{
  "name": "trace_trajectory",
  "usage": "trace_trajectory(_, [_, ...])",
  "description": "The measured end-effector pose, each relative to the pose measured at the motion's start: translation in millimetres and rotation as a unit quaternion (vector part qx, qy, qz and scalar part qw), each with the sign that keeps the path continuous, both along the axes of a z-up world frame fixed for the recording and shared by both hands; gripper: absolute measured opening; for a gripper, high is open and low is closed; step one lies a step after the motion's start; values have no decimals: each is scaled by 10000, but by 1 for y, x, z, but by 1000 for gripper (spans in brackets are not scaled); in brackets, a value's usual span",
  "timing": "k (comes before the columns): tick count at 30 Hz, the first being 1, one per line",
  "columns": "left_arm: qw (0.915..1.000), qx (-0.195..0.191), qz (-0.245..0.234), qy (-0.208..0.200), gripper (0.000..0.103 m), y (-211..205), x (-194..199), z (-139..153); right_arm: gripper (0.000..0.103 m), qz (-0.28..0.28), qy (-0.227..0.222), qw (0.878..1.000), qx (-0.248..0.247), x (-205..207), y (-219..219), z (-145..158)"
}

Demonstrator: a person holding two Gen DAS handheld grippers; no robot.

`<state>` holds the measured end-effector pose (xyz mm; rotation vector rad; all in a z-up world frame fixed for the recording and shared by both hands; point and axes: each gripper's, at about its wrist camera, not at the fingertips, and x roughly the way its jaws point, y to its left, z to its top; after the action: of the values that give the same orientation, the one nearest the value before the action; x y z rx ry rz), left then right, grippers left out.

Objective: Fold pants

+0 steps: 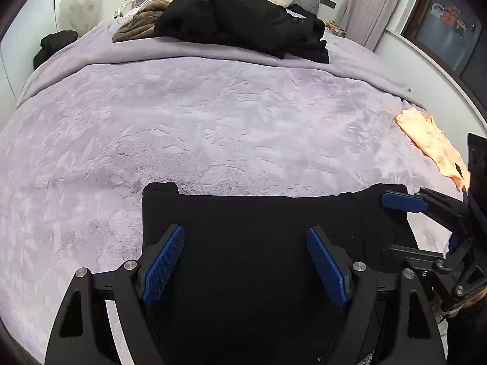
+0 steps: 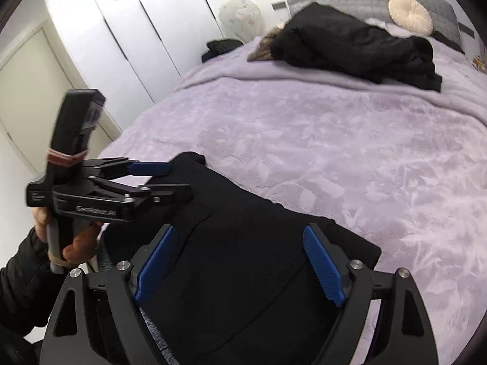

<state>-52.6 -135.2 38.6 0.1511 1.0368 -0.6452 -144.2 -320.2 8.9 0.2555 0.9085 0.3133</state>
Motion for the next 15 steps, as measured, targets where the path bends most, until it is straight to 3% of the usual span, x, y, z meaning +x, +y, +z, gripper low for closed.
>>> trace_trajectory(2, [9997, 157, -36, -168, 83, -4, -4, -4, 88, -35, -30, 10000, -58, 5, 3, -7])
trace_trajectory(7, [9981, 403, -107, -449, 90, -15, -11, -13, 88, 139, -85, 9960, -882, 3, 24, -9])
trace_trajectory(11, [9964, 569, 52, -620, 91, -15, -20, 0, 88, 29, -88, 9917, -1280, -7, 37, 5])
trace_trajectory(15, [9936, 661, 207, -887, 90, -2, -42, 18, 88, 67, -390, 9866, -1580, -42, 53, 26])
